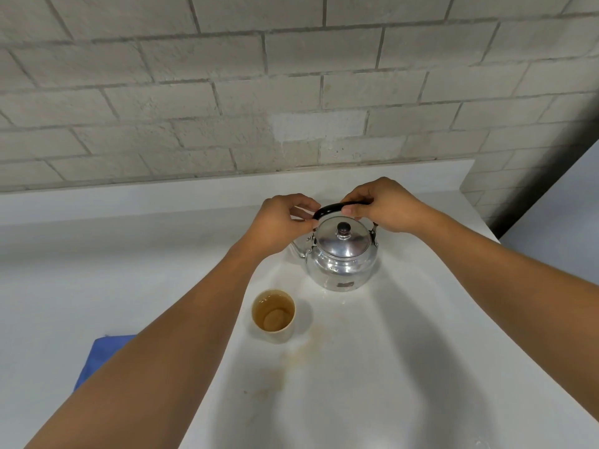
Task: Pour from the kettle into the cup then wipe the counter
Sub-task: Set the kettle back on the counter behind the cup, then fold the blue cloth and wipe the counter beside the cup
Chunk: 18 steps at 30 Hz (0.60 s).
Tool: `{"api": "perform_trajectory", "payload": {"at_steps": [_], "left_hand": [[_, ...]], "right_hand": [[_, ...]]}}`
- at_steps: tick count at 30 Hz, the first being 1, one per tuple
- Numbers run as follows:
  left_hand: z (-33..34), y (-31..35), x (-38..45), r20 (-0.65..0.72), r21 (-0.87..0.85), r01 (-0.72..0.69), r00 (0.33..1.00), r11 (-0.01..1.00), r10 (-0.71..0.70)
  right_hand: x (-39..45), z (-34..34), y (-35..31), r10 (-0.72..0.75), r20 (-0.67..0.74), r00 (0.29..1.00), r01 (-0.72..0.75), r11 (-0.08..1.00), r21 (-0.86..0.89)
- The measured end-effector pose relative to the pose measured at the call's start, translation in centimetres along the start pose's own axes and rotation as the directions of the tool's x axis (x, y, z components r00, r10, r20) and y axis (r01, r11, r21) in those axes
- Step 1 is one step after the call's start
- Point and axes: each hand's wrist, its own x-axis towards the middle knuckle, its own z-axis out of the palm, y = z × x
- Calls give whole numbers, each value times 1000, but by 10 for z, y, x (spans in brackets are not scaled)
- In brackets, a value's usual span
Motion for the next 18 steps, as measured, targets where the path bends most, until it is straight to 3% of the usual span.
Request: {"api": "perform_trajectory", "payload": {"at_steps": [4,9,13,18], "left_hand": [[-25,-4,-14,36,38,-10,999,999,9],[-74,-10,-48,63,128,-23,998,991,15],[-115,-22,-88,99,296,-43,995,954,15],[-156,-60,-143,158,527,2,982,850,-100]], "right_hand": [[-5,2,-24,-53,-38,998,47,989,-140],[-16,25,-81,-196,-34,980,187,966,-179],[-24,62,-126,-253,12,967,252,961,-117],[-30,131,-165,-250,94,964,254,967,-31]]}}
